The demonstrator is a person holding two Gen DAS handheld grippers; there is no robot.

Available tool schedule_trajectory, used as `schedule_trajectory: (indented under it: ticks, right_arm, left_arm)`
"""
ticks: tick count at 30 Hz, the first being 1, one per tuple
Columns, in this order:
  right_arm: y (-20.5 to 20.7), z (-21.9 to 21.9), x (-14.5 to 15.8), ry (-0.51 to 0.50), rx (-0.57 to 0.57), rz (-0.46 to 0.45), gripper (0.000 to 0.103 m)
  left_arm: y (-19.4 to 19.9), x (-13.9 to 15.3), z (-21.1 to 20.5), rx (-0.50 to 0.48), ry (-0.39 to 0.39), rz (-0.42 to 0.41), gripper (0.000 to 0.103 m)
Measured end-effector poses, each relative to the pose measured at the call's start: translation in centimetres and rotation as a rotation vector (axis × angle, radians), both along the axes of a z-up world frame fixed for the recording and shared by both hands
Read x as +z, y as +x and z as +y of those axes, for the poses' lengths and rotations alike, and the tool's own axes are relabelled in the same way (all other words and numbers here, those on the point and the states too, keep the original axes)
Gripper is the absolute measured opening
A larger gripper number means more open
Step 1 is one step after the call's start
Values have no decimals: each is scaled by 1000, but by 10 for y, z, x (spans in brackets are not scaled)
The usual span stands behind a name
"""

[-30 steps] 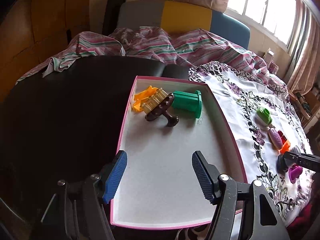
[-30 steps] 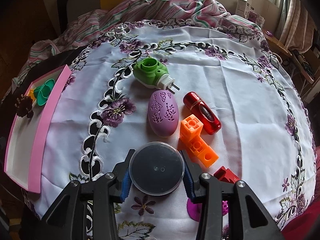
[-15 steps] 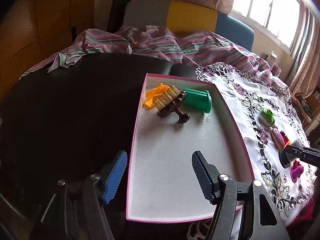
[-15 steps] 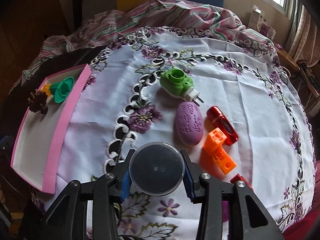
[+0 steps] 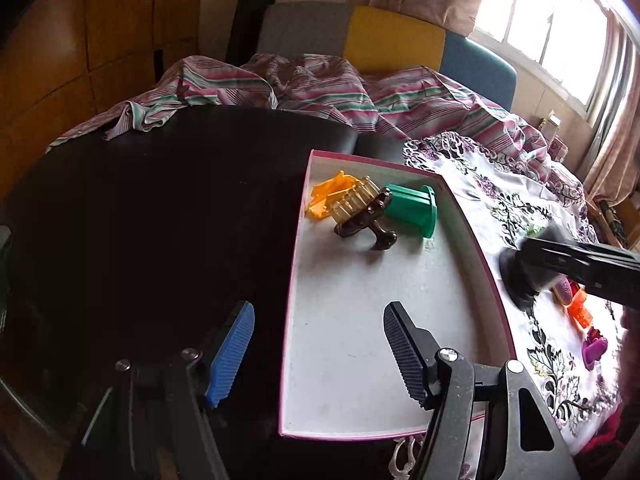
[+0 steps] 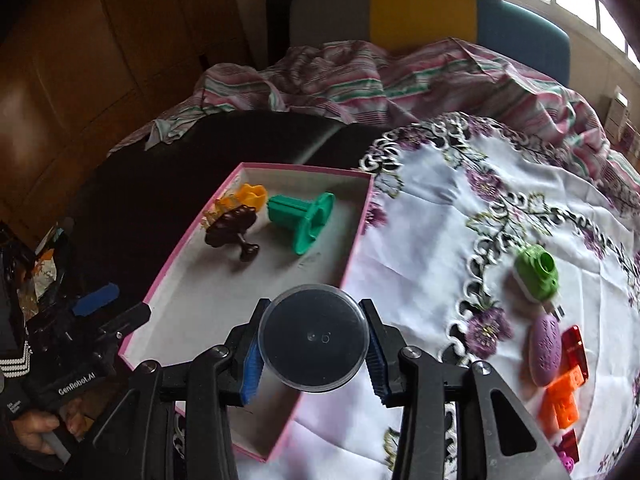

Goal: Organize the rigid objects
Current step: 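Carry the black round container toward the tray with the right tool, then lower the black container into the tray and open the right tool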

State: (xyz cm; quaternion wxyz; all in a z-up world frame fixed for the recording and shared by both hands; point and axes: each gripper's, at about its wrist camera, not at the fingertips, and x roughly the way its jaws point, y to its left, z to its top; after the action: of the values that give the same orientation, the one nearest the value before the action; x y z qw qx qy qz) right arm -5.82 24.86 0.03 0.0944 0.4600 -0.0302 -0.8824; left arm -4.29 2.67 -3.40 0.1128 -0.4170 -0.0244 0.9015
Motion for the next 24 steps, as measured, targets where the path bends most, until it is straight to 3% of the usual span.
schedule_trajectory:
  ticks: [8,14,24]
  right_arm:
    - [-43,-48,-29,57,91,-64,43]
    - [-68,-43,-56,138,12,-106,43]
    - [-68,-30,-58,101,-46,-102,45]
  left_arm:
    - [-3,-2,-12,22,8,-10,68]
    - [-3,-2,-15,28,6,-8,68]
    - [-3,-2,-17,31,3,-4,68]
